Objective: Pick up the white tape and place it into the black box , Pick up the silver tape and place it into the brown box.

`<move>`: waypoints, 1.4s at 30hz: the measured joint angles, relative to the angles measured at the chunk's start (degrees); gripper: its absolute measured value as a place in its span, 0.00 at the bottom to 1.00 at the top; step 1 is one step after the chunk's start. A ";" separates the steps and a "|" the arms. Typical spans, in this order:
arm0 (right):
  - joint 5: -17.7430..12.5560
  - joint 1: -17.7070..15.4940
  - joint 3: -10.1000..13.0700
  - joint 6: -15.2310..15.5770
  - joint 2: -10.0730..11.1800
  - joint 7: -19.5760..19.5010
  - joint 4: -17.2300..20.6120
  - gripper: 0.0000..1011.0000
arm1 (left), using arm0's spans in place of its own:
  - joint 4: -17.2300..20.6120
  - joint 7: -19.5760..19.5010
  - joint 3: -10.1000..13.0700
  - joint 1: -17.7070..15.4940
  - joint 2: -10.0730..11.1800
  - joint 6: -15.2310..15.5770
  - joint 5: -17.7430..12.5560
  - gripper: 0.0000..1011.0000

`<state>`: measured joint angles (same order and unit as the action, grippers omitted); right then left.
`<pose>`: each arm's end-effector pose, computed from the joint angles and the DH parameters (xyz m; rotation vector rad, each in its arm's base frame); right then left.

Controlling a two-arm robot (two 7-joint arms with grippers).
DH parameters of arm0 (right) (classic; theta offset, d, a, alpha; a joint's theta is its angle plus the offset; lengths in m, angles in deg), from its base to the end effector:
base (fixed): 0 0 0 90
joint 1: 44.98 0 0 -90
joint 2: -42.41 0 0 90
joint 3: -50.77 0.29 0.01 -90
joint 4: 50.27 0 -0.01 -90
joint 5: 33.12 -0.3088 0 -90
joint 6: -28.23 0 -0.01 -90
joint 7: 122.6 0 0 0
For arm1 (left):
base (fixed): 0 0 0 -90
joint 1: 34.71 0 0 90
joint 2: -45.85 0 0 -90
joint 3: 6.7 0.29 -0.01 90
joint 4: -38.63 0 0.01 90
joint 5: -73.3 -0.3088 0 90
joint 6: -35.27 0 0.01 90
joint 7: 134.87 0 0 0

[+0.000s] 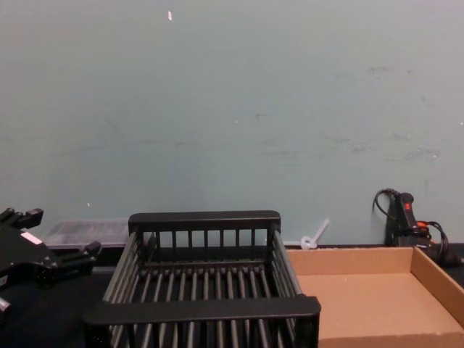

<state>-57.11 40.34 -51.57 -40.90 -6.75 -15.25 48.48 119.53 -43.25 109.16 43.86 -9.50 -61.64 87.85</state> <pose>0.2980 -0.1127 -0.2644 -0.5269 0.1658 -1.0134 0.3581 0.0827 -0.3023 0.3045 -0.2851 1.2480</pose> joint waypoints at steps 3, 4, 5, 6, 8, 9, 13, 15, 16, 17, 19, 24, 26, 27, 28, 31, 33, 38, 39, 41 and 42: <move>0.55 0.07 -0.08 0.58 -0.30 0.31 -0.61 0.99 | 0.00 0.00 0.00 0.00 0.00 0.00 0.00 0.99; 0.66 0.10 -0.08 0.66 -0.36 0.38 -0.73 0.99 | 0.00 0.00 0.00 0.00 0.00 0.00 0.00 0.99; 0.79 0.13 -0.08 0.75 -0.42 0.47 -0.86 0.99 | 0.00 0.00 0.00 0.00 0.00 0.00 0.00 0.99; 1.02 0.17 -0.09 0.86 -0.52 0.67 -1.04 0.99 | 0.00 0.00 0.00 0.00 0.00 0.00 0.00 0.99; 1.25 0.21 -0.11 1.02 -0.66 0.83 -1.25 0.99 | 0.00 0.00 0.00 0.00 0.00 0.00 0.00 0.99; 1.48 0.31 -0.14 1.19 -0.81 1.05 -1.51 0.99 | 0.00 0.00 0.00 0.00 0.00 0.00 0.00 0.99; 1.83 0.43 -0.20 1.66 -1.31 1.66 -2.20 0.99 | 0.00 0.00 0.00 0.00 0.00 0.00 0.00 0.99; 1.94 0.48 -0.21 1.84 -1.50 1.86 -2.41 0.99 | 0.00 0.00 0.00 0.00 0.00 0.00 0.00 0.99; 2.03 0.51 -0.21 1.95 -1.68 2.05 -2.57 0.99 | 0.00 0.00 0.00 0.00 0.00 0.00 0.00 0.99; 2.07 0.52 -0.20 2.00 -1.75 2.11 -2.64 0.99 | 0.00 0.00 0.00 0.00 0.00 0.00 0.00 0.99; 2.24 0.55 -0.19 2.15 -1.99 2.29 -2.89 0.99 | 0.00 0.00 0.00 0.00 0.00 0.00 0.00 0.99; 2.58 0.64 -0.16 2.37 -2.38 2.57 -3.29 0.99 | 0.00 0.00 0.00 0.00 0.00 0.00 0.00 0.99; 2.75 0.67 -0.14 2.46 -2.54 2.66 -3.44 0.99 | 0.00 0.00 0.00 0.00 0.00 0.00 0.00 0.99; 2.79 0.68 -0.13 2.50 -2.59 2.70 -3.48 0.99 | 0.00 0.00 0.00 0.00 0.00 0.00 0.00 0.99; 2.84 0.71 -0.10 2.59 -2.68 2.82 -3.59 0.99 | 0.00 0.00 0.00 0.00 0.00 0.00 0.00 0.99; 2.86 0.77 -0.06 2.78 -2.87 3.02 -3.83 0.99 | 0.00 0.00 0.00 0.00 0.00 0.00 0.00 0.99; 2.88 0.80 -0.04 2.88 -2.97 3.06 -3.92 0.99 | 0.00 0.00 0.00 0.00 0.00 0.00 0.00 0.99; 2.96 0.89 0.00 3.09 -3.19 3.27 -4.25 0.99 | 0.00 0.00 0.00 0.00 0.00 0.00 0.00 0.99; 2.96 0.90 0.00 3.11 -3.21 3.30 -4.28 0.99 | 0.00 0.00 0.00 0.00 0.00 0.00 0.00 0.99; 2.97 0.91 0.05 3.13 -3.25 3.41 -4.35 0.99 | 0.00 0.00 0.00 0.00 0.00 0.00 0.00 0.99; 2.97 0.90 0.08 3.13 -3.26 3.44 -4.37 0.99 | 0.00 0.00 0.00 0.00 0.00 0.00 0.00 0.99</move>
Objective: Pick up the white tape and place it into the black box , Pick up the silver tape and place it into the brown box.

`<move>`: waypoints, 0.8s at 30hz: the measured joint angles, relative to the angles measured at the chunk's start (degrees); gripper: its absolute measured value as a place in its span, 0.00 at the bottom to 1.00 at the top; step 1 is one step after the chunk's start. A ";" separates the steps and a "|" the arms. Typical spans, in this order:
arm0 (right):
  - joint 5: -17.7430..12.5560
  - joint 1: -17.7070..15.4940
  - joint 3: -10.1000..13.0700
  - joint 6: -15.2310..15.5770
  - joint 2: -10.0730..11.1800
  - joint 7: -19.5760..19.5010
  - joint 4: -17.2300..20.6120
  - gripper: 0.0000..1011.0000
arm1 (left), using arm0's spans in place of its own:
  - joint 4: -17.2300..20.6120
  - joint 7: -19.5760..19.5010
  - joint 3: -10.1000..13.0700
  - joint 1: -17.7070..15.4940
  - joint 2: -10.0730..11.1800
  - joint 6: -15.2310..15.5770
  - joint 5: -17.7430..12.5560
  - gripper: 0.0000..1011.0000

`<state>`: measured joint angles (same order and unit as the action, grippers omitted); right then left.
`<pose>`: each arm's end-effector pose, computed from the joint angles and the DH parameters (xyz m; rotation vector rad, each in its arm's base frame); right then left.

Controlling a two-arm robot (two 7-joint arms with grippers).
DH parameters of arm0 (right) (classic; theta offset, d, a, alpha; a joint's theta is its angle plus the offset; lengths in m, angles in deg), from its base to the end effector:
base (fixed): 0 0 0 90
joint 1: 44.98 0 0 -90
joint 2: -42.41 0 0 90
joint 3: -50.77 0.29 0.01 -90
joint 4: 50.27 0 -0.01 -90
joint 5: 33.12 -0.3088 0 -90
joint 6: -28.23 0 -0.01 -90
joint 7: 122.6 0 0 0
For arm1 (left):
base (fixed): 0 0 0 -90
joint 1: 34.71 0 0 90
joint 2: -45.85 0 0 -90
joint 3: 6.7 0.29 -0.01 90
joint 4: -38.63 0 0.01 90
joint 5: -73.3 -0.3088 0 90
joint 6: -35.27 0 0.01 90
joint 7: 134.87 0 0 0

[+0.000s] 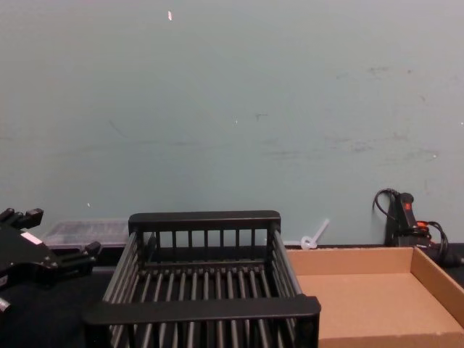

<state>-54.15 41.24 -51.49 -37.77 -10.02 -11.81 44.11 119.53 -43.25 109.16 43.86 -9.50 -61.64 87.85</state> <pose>0.3021 -0.1141 -0.2854 -0.5797 0.2564 -0.9955 0.3581 0.0827 -0.3023 0.3045 -0.2851 1.2480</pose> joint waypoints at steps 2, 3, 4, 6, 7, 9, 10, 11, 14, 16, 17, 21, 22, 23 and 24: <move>0.00 0.00 0.06 -0.01 -0.04 0.04 -0.08 0.99 | 0.00 0.00 0.00 0.00 0.00 0.00 0.00 0.99; 0.00 0.01 0.07 -0.03 -0.07 0.06 -0.12 0.99 | 0.00 0.00 0.00 0.00 0.00 0.00 0.00 0.99; 0.00 0.02 0.08 -0.05 -0.09 0.07 -0.16 0.99 | 0.00 0.00 0.00 0.00 0.00 0.00 0.00 0.99; 0.03 0.04 0.13 -0.19 -0.18 0.08 -0.24 0.99 | 0.00 0.00 0.00 0.00 0.00 0.00 0.00 0.99; 0.04 0.04 0.15 -0.26 -0.21 0.09 -0.26 0.99 | 0.00 0.00 0.00 0.00 0.00 0.00 0.00 0.99; 0.05 0.05 0.17 -0.31 -0.23 0.09 -0.27 0.99 | 0.00 0.00 0.00 0.00 0.00 0.00 0.00 0.99; 0.05 0.04 0.17 -0.31 -0.23 0.08 -0.27 0.99 | 0.00 0.00 0.00 0.00 0.00 0.00 0.00 0.99; 0.05 0.04 0.17 -0.32 -0.22 0.09 -0.28 0.99 | 0.00 0.00 0.00 0.00 0.00 0.00 0.00 0.99; 0.05 0.04 0.17 -0.34 -0.21 0.09 -0.27 0.99 | 0.00 0.00 0.00 0.00 0.00 0.00 0.00 0.99; 0.05 0.04 0.17 -0.35 -0.20 0.08 -0.27 0.99 | 0.00 0.00 0.00 0.00 0.00 0.00 0.00 0.99; 0.05 0.04 0.17 -0.36 -0.20 0.08 -0.27 0.99 | 0.00 0.00 0.00 0.00 0.00 0.00 0.00 0.99; 0.04 0.04 0.17 -0.36 -0.18 0.08 -0.27 0.99 | 0.00 0.00 0.00 0.00 0.00 0.00 0.00 0.99; 0.04 0.04 0.17 -0.37 -0.18 0.08 -0.27 0.99 | 0.00 0.00 0.00 0.00 0.00 0.00 0.00 0.99; 0.04 0.04 0.17 -0.37 -0.17 0.07 -0.27 0.99 | 0.00 0.00 0.00 0.00 0.00 0.00 0.00 0.99; 0.03 0.04 0.17 -0.36 -0.17 0.07 -0.26 0.99 | 0.00 0.00 0.00 0.00 0.00 0.00 0.00 0.99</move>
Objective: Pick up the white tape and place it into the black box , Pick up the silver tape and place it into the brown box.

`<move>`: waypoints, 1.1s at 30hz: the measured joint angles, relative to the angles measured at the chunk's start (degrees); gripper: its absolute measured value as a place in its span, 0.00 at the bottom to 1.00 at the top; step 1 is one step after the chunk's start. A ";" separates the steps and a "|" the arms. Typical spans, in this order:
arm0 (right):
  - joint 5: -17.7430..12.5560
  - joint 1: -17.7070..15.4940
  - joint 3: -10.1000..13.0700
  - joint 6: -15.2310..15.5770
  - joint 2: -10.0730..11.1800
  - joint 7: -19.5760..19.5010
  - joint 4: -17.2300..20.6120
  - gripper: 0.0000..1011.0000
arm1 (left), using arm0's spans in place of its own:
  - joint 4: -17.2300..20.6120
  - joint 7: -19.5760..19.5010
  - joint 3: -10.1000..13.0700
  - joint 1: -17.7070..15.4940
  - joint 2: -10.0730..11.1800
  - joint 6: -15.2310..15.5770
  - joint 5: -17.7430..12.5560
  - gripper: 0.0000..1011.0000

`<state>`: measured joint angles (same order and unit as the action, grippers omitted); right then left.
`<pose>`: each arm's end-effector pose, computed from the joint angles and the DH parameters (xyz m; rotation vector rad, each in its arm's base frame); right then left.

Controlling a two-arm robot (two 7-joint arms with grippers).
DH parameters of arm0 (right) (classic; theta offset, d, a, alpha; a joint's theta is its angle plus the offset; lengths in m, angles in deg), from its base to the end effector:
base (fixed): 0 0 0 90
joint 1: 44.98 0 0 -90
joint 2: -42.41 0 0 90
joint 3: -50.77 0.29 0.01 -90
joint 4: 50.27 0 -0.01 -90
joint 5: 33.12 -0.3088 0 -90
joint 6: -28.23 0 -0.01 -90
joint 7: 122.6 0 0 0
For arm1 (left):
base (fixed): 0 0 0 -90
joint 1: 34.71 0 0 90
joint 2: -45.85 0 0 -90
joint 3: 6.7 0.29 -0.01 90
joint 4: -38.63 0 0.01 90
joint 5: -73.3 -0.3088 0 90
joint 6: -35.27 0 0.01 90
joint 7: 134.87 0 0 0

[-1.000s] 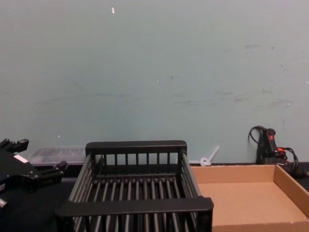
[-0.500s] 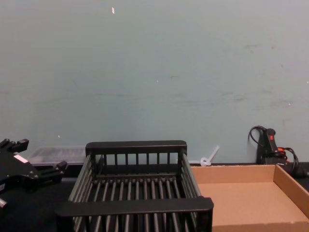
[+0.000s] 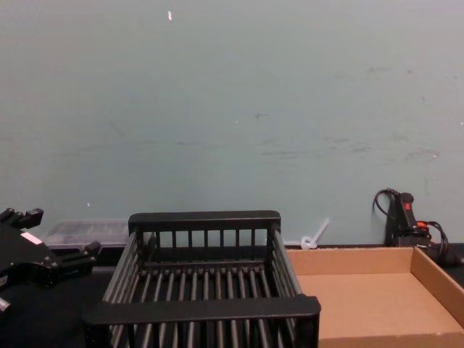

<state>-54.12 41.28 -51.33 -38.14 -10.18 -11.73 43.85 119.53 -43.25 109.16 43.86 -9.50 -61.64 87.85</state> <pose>0.3025 -0.1149 -0.2861 -0.5743 0.2545 -0.9983 0.3581 0.0827 -0.3023 0.3045 -0.2851 1.2480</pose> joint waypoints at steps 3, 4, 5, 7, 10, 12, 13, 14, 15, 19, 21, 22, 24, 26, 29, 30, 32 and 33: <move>0.00 0.00 -0.01 0.00 0.01 0.00 0.01 0.99 | 0.00 0.00 0.00 0.00 0.00 0.00 0.00 0.99; 0.00 0.00 -0.01 0.00 0.02 -0.01 0.01 0.99 | 0.00 0.00 0.00 0.00 0.00 0.00 0.00 0.99; 0.00 0.00 -0.02 -0.01 0.03 -0.01 0.02 0.99 | 0.00 0.00 0.00 0.00 0.00 0.00 0.00 0.99; -0.01 0.00 -0.03 0.00 0.04 -0.02 0.03 0.99 | 0.00 0.00 0.00 0.00 0.00 0.00 0.00 0.99; -0.01 0.00 -0.04 0.00 0.04 -0.02 0.04 0.99 | 0.00 0.00 0.00 0.00 0.00 0.00 0.00 0.99; -0.01 0.00 -0.04 0.00 0.04 -0.02 0.05 0.99 | 0.00 0.00 0.00 0.00 0.00 0.00 0.00 0.99; -0.01 0.00 -0.04 0.00 0.04 -0.02 0.05 0.99 | 0.00 0.00 0.00 0.00 0.00 0.00 0.00 0.99; -0.01 0.00 -0.04 0.00 0.04 -0.02 0.06 0.99 | 0.00 0.00 0.00 0.00 0.00 0.00 0.00 0.99; -0.01 0.00 -0.04 0.00 0.04 -0.02 0.07 0.99 | 0.00 0.00 0.00 0.00 0.00 0.00 0.00 0.99; -0.02 0.00 -0.04 0.00 0.04 -0.02 0.09 0.97 | 0.00 0.00 0.00 0.00 0.00 0.00 0.00 0.99; -0.02 0.00 -0.04 0.00 0.04 -0.02 0.09 0.90 | 0.00 0.00 0.00 -0.01 0.00 0.00 0.00 0.99; -0.02 0.00 -0.04 0.00 0.04 -0.02 0.09 0.90 | 0.00 0.00 0.00 0.00 0.00 0.00 0.00 0.99; -0.02 0.00 -0.04 0.00 0.04 -0.02 0.09 0.85 | 0.00 0.00 0.00 0.00 0.00 0.00 0.00 0.99; -0.02 0.00 -0.04 0.00 0.04 -0.02 0.09 0.79 | 0.00 0.00 0.00 0.00 0.00 0.00 0.00 0.99; -0.02 0.00 -0.04 0.00 0.04 -0.02 0.09 0.72 | 0.00 0.00 0.00 0.00 0.00 0.00 0.00 0.99; -0.02 0.00 -0.04 0.00 0.04 -0.02 0.09 0.68 | 0.00 0.00 0.00 0.00 0.00 0.00 0.00 0.99; -0.02 0.00 -0.04 0.00 0.04 -0.02 0.09 0.62 | 0.00 0.00 0.00 0.00 0.00 0.00 0.00 0.99; -0.02 0.00 -0.04 0.00 0.04 -0.02 0.09 0.58 | 0.00 0.00 0.00 0.00 0.00 0.00 0.00 0.99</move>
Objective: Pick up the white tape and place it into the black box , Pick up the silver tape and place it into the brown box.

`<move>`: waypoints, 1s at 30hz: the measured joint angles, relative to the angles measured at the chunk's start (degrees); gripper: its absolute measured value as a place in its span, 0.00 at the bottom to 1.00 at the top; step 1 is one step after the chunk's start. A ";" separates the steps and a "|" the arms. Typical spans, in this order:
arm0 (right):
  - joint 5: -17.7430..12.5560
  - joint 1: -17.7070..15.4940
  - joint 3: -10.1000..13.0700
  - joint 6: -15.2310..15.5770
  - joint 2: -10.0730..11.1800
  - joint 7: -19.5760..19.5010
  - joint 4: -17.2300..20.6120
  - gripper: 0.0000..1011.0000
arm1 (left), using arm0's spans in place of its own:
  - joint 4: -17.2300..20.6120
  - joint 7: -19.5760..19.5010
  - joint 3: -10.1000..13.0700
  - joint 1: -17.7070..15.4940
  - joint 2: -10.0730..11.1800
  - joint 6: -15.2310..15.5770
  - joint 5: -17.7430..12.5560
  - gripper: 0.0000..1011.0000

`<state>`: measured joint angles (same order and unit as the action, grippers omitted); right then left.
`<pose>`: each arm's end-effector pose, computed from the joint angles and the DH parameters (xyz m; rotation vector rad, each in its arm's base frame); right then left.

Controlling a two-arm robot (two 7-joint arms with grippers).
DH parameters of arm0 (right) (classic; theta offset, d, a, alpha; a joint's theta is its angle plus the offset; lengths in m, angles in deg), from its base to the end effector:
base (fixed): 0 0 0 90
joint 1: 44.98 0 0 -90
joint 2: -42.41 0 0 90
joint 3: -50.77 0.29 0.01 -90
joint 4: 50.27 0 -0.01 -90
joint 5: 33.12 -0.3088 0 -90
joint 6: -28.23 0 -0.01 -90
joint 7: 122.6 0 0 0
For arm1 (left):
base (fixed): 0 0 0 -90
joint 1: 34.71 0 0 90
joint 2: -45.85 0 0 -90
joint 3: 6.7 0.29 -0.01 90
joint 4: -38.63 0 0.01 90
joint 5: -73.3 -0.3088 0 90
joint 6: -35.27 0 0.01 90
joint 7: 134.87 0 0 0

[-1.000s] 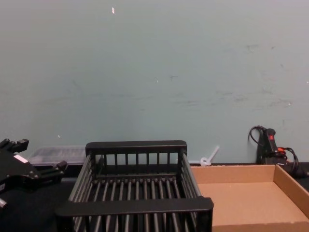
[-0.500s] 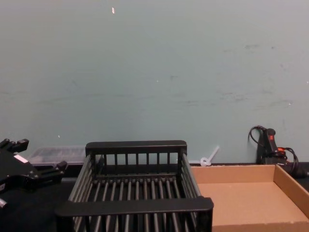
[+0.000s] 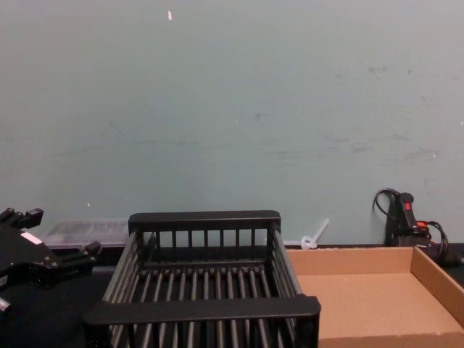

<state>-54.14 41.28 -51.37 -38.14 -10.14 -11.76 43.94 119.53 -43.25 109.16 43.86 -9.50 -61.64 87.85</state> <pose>0.3025 -0.1146 -0.2857 -0.5740 0.2533 -0.9976 0.3581 0.0827 -0.3023 0.3045 -0.2851 1.2480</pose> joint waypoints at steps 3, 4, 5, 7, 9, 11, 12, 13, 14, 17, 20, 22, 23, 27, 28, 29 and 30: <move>0.00 0.00 0.00 0.00 0.00 0.00 0.00 0.48 | 0.00 0.00 0.00 0.00 0.00 0.00 0.00 0.99; 0.00 0.00 0.00 0.00 0.00 0.00 0.00 0.45 | 0.00 0.00 0.00 0.00 0.00 0.00 0.00 0.99; 0.00 0.00 0.00 0.01 0.00 0.00 0.00 0.39 | 0.00 0.00 0.00 0.00 0.00 0.00 0.00 0.99; 0.00 0.00 0.00 0.00 0.00 0.00 0.00 0.36 | 0.00 0.00 0.00 0.00 0.00 0.00 0.00 0.99; 0.00 0.00 0.00 0.00 0.00 0.00 0.00 0.30 | 0.00 0.00 0.00 0.00 0.00 0.00 0.00 0.99; 0.00 0.00 0.00 0.00 0.00 0.00 0.00 0.22 | 0.00 0.00 0.00 0.00 0.00 0.00 0.00 0.99; 0.00 0.00 0.00 0.00 0.00 0.00 0.00 0.18 | 0.00 0.00 0.00 0.00 0.00 0.00 0.00 0.99; 0.00 0.00 0.00 0.00 0.00 0.00 0.00 0.16 | 0.00 0.00 0.00 0.00 0.00 0.00 0.00 0.99; 0.00 0.00 0.00 0.00 0.00 0.00 0.00 0.13 | 0.00 0.00 0.00 0.00 0.00 0.00 0.00 0.99; 0.00 0.00 0.00 0.00 0.00 0.00 0.00 0.10 | 0.00 0.00 0.00 0.00 0.00 0.00 0.00 0.99; 0.00 0.00 0.00 0.00 0.00 0.00 0.00 0.09 | 0.00 0.00 0.00 0.00 0.00 0.00 0.00 0.99; 0.00 0.00 0.00 0.00 0.00 0.00 0.00 0.09 | 0.00 0.00 0.00 0.00 0.00 0.00 0.00 0.99; 0.00 0.00 0.00 0.00 0.00 0.00 0.00 0.09 | 0.00 0.00 0.00 0.00 0.00 0.00 0.00 0.99; 0.00 0.00 0.00 0.00 0.00 0.00 0.00 0.09 | 0.00 0.00 0.00 0.00 0.00 0.00 0.00 0.99; 0.00 0.00 0.00 0.00 0.00 0.00 0.00 0.09 | 0.00 0.00 0.00 0.00 0.00 0.00 0.00 0.99; 0.00 0.00 0.00 0.00 0.00 0.00 0.00 0.09 | 0.00 0.00 0.00 0.00 0.00 0.00 0.00 0.99; 0.00 0.00 0.00 0.00 0.00 0.00 0.00 0.09 | 0.00 0.00 0.00 0.00 0.00 0.00 0.00 0.99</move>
<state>-54.14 41.28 -51.37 -38.13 -10.14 -11.76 43.94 119.53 -43.25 109.16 43.86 -9.50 -61.64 87.85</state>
